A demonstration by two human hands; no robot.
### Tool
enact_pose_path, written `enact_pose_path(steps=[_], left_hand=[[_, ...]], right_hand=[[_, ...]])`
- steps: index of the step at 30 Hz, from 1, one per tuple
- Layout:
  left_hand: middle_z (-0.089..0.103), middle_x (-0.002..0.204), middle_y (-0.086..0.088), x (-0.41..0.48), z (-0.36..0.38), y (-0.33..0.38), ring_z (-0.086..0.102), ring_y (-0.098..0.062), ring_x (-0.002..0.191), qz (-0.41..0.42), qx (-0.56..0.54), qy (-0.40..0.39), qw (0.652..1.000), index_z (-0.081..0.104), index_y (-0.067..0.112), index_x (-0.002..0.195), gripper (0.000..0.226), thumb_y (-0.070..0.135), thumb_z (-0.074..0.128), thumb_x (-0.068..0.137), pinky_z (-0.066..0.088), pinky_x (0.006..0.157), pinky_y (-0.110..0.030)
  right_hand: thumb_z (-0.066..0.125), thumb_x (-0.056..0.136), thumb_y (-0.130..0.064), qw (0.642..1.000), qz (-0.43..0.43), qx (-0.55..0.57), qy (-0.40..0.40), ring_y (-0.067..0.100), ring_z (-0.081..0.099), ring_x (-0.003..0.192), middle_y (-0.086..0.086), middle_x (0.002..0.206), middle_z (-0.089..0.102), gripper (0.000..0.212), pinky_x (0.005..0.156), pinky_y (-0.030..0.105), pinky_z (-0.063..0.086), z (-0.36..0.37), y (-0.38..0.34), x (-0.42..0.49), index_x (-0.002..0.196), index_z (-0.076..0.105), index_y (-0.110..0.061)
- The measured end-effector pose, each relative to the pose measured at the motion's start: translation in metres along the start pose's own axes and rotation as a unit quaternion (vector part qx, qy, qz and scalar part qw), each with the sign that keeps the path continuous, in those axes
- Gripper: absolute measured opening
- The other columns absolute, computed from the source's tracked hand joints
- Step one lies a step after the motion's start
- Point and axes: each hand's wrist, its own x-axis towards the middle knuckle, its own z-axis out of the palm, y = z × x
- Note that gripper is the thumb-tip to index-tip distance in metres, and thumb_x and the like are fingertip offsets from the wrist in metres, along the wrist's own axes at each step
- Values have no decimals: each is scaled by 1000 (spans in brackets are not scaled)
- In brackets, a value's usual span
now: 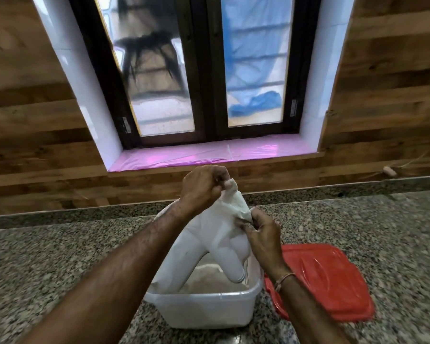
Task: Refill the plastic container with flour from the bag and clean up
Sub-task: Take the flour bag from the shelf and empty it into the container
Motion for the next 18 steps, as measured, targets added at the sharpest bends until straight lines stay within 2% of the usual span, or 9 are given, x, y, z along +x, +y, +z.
enact_pose_path(steps=[3, 6, 8, 9, 11, 13, 15, 16, 18], left_hand=[[69, 73, 13, 3, 4, -6, 63, -9, 73, -72, -123, -5, 990, 74, 26, 82, 10, 35, 72, 88, 48, 65, -31], [70, 74, 1, 6, 7, -13, 61, -16, 70, -187, -307, -18, 933, 73, 13, 79, 17, 25, 73, 91, 50, 66, -32], [67, 72, 0, 3, 10, -13, 60, -19, 71, -228, -350, -20, 908, 71, 12, 77, 19, 21, 71, 94, 49, 65, -31], [69, 74, 3, 1, 13, -13, 63, -19, 72, -213, -311, -11, 926, 71, 14, 78, 19, 23, 71, 94, 51, 66, -31], [70, 78, 9, -2, 18, -11, 66, -16, 78, -134, -180, 12, 974, 69, 22, 81, 15, 32, 69, 93, 54, 71, -34], [70, 83, 10, -5, 19, -4, 64, -13, 81, -69, -124, 12, 990, 67, 26, 84, 13, 34, 69, 94, 58, 74, -38], [71, 86, 9, -7, 21, 5, 65, -11, 82, -36, -103, 0, 994, 68, 27, 86, 11, 33, 69, 94, 59, 75, -40], [71, 85, 8, -9, 23, 10, 66, -10, 81, -25, -97, -3, 995, 68, 27, 87, 10, 34, 71, 94, 60, 74, -39], [70, 81, 9, -11, 24, 14, 66, -7, 77, -19, -114, -9, 993, 68, 27, 85, 12, 36, 73, 92, 60, 70, -36]], right_hand=[[78, 86, -29, 1000, -6, -7, 10, 17, 56, 63, 2, 68, 65, 27, 58, 45, 50, 1, -2, 2, 70, 59, -17], [78, 86, -24, 997, -44, -65, 17, 9, 54, 62, -4, 65, 61, 27, 54, 38, 46, 3, -2, 1, 73, 55, -19], [75, 85, -14, 986, -56, -153, 18, 14, 55, 62, -8, 65, 58, 28, 54, 39, 46, 6, 2, 0, 76, 50, -23], [71, 84, -14, 982, -55, -181, 7, 16, 57, 63, -8, 66, 59, 23, 55, 41, 48, 7, 6, 1, 79, 50, -23], [67, 85, -30, 987, -39, -149, -43, 19, 65, 72, -6, 78, 68, 11, 60, 43, 54, 2, 5, 2, 91, 58, -26], [66, 90, -46, 993, -12, 6, -118, 15, 72, 90, -8, 103, 73, 30, 71, 40, 61, -6, -7, 3, 117, 59, -37], [63, 96, -46, 983, -13, 113, -141, 12, 71, 106, -7, 123, 70, 48, 83, 37, 61, -12, -22, 5, 141, 47, -40], [63, 97, -43, 985, -28, 114, -126, 13, 70, 109, -7, 125, 69, 50, 86, 39, 61, -12, -26, 9, 143, 45, -40], [69, 95, -36, 992, -52, 87, -80, 20, 71, 100, -4, 113, 73, 39, 82, 51, 60, -9, -29, 19, 132, 58, -36]])
